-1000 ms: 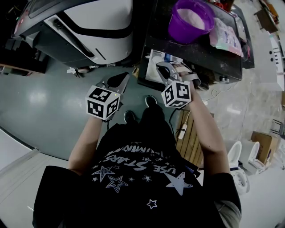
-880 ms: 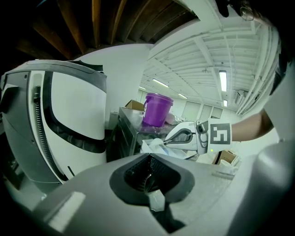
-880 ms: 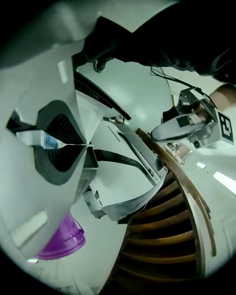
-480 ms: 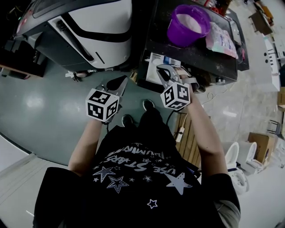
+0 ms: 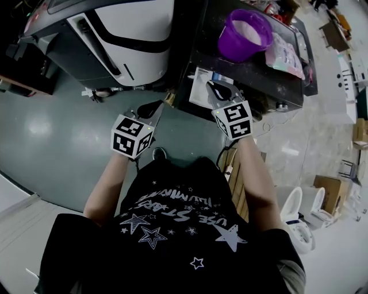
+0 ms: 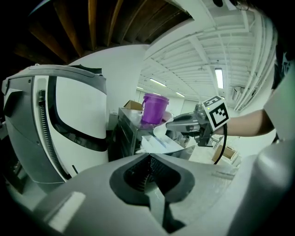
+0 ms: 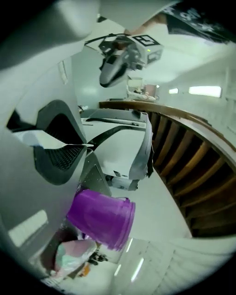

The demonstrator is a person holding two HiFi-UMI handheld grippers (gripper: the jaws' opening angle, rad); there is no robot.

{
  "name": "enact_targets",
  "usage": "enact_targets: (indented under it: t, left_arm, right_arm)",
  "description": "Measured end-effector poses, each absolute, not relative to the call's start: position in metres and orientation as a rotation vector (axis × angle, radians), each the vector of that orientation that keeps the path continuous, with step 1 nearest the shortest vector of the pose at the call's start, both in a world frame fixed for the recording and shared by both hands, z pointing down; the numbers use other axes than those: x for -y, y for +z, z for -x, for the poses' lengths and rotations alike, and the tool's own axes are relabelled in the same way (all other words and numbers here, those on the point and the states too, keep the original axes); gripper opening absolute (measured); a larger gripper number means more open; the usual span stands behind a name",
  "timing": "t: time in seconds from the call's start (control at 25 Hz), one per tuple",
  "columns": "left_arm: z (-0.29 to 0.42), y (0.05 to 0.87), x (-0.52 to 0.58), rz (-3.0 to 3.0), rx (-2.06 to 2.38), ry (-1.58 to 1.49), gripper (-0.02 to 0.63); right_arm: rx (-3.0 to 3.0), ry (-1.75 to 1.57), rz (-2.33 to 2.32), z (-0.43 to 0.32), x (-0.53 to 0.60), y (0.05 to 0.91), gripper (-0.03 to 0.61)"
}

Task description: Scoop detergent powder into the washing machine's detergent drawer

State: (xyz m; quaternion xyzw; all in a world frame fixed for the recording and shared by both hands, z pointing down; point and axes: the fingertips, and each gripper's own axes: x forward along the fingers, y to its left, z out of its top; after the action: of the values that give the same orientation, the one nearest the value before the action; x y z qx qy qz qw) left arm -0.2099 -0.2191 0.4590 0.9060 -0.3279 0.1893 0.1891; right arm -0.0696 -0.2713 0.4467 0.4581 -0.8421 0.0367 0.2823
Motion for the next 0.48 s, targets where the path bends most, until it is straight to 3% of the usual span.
enact_targets:
  t: [0.48]
  left_arm:
    - [0.174, 0.45, 0.194, -2.509, 1.053, 0.531, 0.002]
  right_arm:
    - [2.474, 0.495, -1.334, 0.034, 0.254, 0.43, 0.034]
